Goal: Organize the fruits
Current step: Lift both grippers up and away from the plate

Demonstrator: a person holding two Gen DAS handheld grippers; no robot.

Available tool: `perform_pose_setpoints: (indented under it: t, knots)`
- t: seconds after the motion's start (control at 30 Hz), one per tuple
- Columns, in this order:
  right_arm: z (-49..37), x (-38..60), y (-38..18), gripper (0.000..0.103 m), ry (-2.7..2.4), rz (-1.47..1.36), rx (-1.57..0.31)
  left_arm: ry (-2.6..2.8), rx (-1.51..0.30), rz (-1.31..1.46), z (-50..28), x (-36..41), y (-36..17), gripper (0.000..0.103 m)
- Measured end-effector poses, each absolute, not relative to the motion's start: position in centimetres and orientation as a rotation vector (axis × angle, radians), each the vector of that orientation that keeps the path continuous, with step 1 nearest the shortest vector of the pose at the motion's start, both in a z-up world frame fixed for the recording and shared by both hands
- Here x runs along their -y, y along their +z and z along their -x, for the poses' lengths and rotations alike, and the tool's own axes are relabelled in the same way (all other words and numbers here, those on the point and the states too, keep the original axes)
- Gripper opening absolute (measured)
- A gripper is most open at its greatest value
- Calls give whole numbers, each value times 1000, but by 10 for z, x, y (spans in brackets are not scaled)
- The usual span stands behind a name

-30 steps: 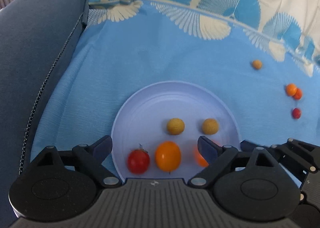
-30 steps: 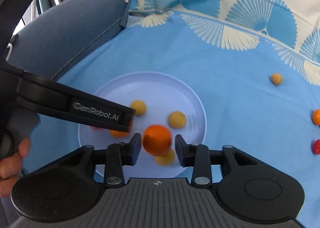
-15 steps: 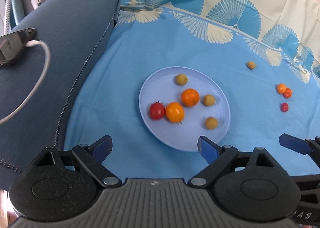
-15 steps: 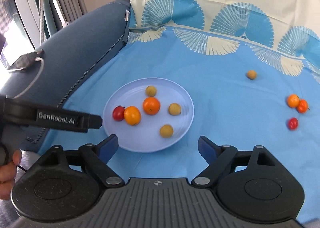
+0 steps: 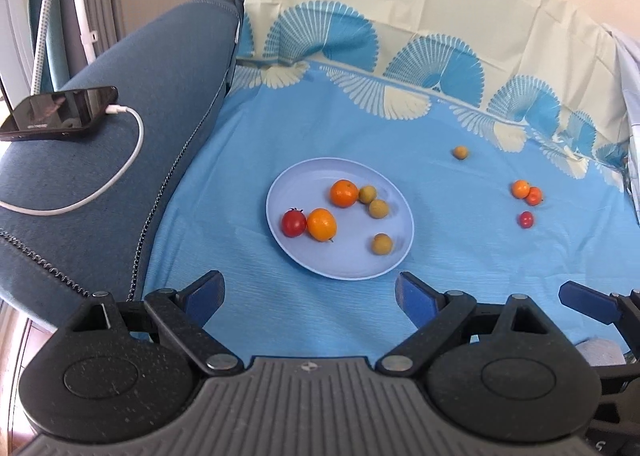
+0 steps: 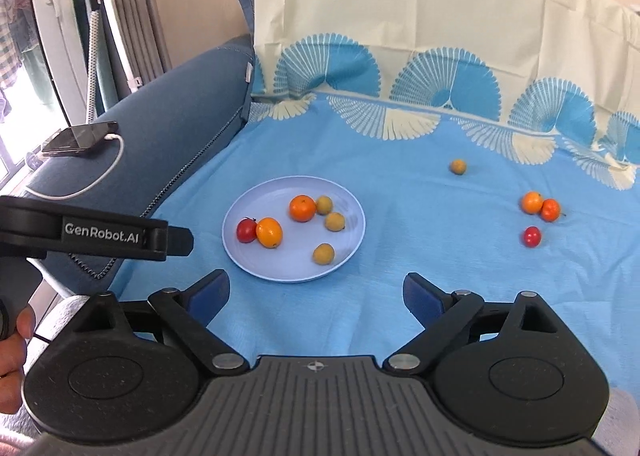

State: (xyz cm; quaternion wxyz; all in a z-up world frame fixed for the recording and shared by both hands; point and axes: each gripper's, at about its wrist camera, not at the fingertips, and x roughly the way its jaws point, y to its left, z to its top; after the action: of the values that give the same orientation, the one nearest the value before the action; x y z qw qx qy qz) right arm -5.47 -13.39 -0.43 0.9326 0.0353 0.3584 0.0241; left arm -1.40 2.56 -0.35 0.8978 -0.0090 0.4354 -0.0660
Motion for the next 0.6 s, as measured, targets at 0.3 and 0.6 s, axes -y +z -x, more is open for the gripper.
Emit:
perform_pose_setpoints:
  t: [0.3,0.6]
  knots:
    - [83,132,10,95,49,-71,-681,-148,-855,7,40,-23,14,95]
    - [93,129,16,96,44,-74,-657,-154,-829,5,49,-24,22,95]
